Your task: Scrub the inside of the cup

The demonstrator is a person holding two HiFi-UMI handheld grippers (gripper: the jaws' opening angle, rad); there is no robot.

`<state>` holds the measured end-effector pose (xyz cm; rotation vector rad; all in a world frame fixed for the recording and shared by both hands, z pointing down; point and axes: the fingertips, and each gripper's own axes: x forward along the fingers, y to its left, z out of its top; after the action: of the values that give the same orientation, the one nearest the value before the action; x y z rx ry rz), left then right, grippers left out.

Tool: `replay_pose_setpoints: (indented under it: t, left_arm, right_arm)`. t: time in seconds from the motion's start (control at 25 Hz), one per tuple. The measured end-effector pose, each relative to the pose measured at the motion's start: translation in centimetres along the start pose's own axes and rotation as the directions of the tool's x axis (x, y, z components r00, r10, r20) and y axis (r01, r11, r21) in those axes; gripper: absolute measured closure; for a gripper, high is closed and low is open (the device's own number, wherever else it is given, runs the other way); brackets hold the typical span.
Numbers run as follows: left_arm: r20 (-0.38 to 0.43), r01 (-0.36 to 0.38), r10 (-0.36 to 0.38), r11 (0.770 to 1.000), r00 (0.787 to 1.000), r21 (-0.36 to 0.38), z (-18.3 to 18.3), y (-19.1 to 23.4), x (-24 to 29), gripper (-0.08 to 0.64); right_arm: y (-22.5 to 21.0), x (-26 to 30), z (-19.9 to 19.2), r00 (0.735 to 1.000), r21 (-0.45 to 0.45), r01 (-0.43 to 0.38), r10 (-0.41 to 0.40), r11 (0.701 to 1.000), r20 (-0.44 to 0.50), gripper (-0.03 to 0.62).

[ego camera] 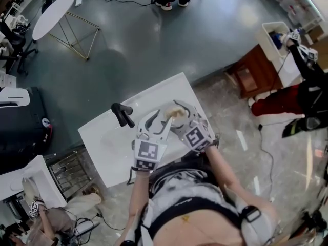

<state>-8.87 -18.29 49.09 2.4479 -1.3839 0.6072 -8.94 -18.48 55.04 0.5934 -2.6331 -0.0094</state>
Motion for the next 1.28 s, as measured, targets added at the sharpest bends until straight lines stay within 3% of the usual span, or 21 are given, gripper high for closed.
replay_pose_setpoints:
  t: [0.32,0.76,1.0,1.28]
  left_arm:
    - [-0.074,0.083,-0.077,0.993,0.994,0.080,-0.4,-1.9,0.3,0.276]
    - [-0.197,0.148,-0.107,0.967,0.974,0.206,-2.1,-3.5,0.5,0.278]
    - [-0.301,0.162,-0.070,0.942,0.951,0.293,-3.2,-3.5,0.5,0.312]
    - [-0.281,0.126,-0.045,0.952,0.959,0.280,-3.2,-3.6,-0.3,0.398]
  right_arm:
    - [2.7,-0.9,0.4,0.999,-0.049,-0.032,0.032,0.998,-0.016,0.184]
    - [4.7,-1.7,0.8,0.998,-0.122,-0.044,0.038,0.992,-0.046,0.184]
    - [6.1,-1.6,1.0,0.998,-0.182,-0.056,0.048,0.982,-0.047,0.184]
    - [6.6,-1.7,1.3,0.998,-0.191,-0.052,0.044,0.980,-0.046,0.184]
